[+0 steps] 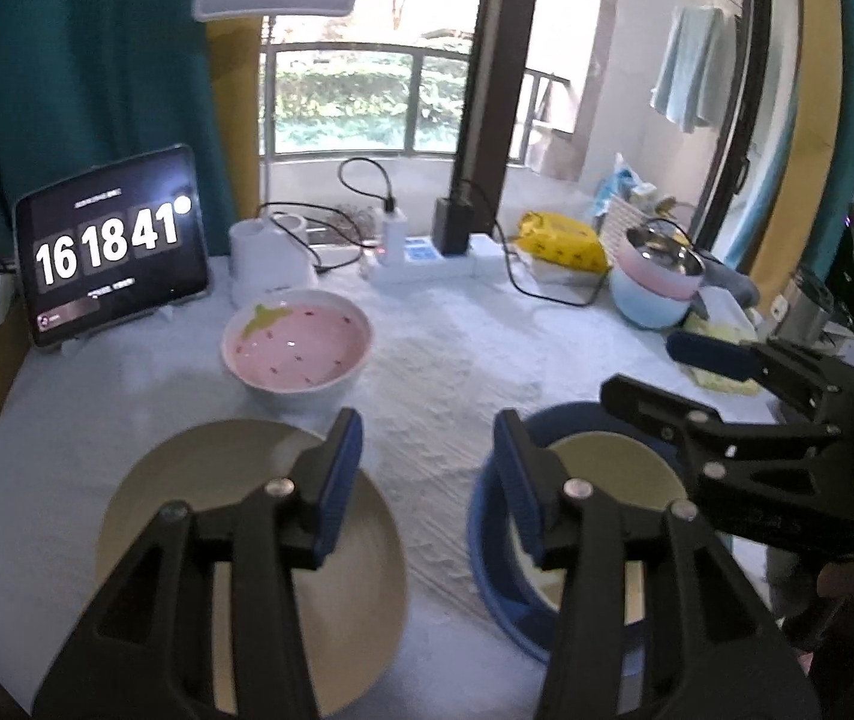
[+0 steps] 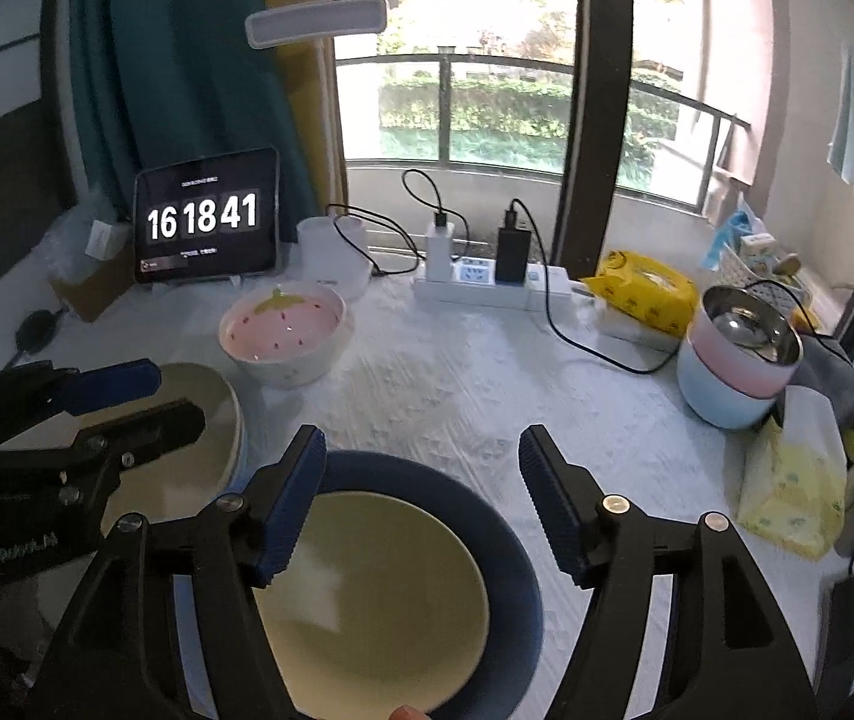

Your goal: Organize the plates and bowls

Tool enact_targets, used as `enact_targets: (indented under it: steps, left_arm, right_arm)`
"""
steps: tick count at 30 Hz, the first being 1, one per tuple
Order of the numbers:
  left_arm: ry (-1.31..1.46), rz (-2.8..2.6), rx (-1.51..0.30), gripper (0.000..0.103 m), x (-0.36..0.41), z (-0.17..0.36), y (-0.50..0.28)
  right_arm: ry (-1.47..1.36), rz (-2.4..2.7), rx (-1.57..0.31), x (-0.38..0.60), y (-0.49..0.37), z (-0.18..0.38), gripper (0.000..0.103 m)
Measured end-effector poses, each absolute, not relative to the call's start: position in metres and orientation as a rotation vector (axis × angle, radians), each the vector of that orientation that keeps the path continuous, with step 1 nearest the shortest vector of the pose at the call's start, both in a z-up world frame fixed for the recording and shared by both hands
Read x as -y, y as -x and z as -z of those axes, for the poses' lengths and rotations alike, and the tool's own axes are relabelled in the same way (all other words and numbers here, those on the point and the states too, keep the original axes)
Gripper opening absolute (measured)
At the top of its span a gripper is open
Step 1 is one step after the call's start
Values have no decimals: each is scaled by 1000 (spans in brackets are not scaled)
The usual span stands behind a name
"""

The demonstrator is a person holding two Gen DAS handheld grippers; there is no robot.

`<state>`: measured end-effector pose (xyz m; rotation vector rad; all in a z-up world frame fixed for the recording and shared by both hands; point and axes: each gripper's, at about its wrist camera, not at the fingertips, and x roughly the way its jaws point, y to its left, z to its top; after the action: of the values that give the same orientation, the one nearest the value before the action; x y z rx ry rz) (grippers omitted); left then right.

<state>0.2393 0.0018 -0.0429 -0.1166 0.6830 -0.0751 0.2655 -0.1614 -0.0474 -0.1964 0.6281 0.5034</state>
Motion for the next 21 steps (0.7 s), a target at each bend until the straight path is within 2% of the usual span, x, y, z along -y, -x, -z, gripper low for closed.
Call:
enact_targets:
  steps: [5, 21]
  left_arm:
    - [138, 17, -670, 47, -18, 41, -241]
    - [162, -77, -629, 49, -87, 25, -258]
  right_arm:
    - [211, -429, -693, 149, -277, 49, 70]
    - [227, -525, -701, 101, -303, 16, 70]
